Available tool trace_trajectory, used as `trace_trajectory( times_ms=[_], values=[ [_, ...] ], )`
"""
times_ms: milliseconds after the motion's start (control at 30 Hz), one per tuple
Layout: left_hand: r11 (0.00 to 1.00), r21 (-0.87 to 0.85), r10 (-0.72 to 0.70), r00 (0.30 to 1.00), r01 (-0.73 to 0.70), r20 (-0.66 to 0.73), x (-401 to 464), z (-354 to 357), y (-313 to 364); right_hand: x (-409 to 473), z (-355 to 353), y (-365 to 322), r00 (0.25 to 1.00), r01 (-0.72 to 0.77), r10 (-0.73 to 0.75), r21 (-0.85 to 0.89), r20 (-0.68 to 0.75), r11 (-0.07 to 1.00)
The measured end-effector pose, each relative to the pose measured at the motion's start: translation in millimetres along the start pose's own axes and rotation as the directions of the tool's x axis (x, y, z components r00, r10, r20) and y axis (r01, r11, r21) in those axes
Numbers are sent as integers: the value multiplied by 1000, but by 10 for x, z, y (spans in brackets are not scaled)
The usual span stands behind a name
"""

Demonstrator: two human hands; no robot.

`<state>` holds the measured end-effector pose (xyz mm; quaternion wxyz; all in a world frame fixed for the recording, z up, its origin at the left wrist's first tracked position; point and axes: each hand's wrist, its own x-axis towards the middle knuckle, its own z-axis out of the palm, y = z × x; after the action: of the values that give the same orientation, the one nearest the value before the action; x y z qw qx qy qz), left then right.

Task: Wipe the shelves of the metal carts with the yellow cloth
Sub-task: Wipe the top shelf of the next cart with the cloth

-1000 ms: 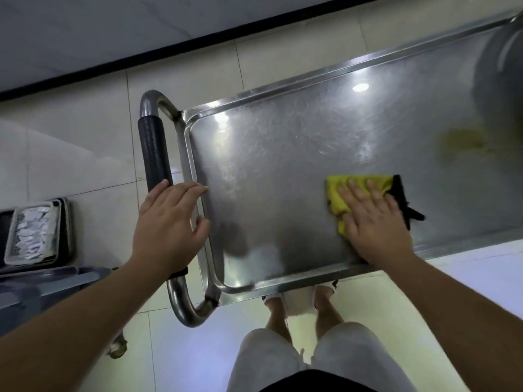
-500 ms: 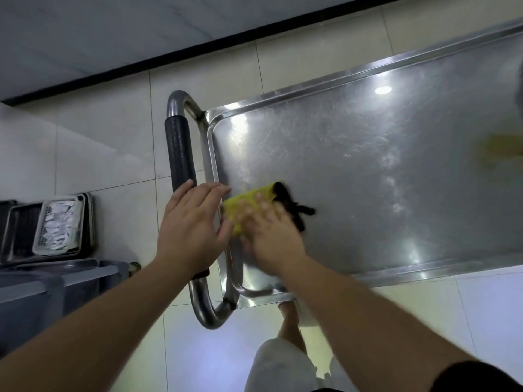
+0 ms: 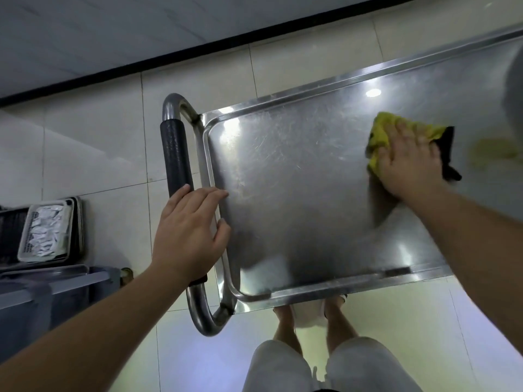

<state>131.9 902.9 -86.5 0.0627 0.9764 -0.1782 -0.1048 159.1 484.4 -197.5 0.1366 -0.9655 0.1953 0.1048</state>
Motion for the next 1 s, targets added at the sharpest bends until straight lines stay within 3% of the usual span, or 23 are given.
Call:
trace_trajectory(
  times_ms=[100,200,300,367,433,500,567,600,667,767,900,1000],
  values=[
    [1000,-4,-1,1000,1,-10,-1,0,5,313,-164,131,967,-254,253,65,17,965],
    [1000,-5,-6,1000,6,-12,-4,-11,4,289,-10,-352,968,-248,251,86,-20,965],
    [1000,-4,-5,1000,4,-9,3,-6,5,-1,249,-1073,998,-63,61,51,31,997],
    [1000,-8,3,1000,-3,-13,2,-5,0,-236,431,-1607,986,136,-137,20,93,991],
    [1000,-12,11,1000,-11,-23,-2,-10,-1,-483,610,-2138,893,416,-401,-34,205,909],
    [1000,-14,19,999,-19,-33,-1,-7,-3,-675,725,-2511,732,648,-592,-74,338,758],
    [1000,-12,16,999,-17,-31,4,-6,-1,-680,747,-2622,630,751,-673,-82,388,655],
    [1000,-11,14,1000,-15,-27,6,-7,0,-623,734,-2598,616,764,-689,-73,382,642],
    [1000,-13,11,1000,-11,-19,3,-9,2,-429,654,-2426,653,734,-676,-65,342,676],
    [1000,-18,-1,1000,1,1,-4,-7,3,79,391,-1936,804,566,-527,-85,276,820],
    [999,-33,-23,1000,24,10,-7,4,3,674,-6,-874,971,222,-208,-122,113,967],
    [999,-29,-19,1000,20,14,-1,8,2,970,-297,-99,994,-69,74,-56,78,996]
  ],
)
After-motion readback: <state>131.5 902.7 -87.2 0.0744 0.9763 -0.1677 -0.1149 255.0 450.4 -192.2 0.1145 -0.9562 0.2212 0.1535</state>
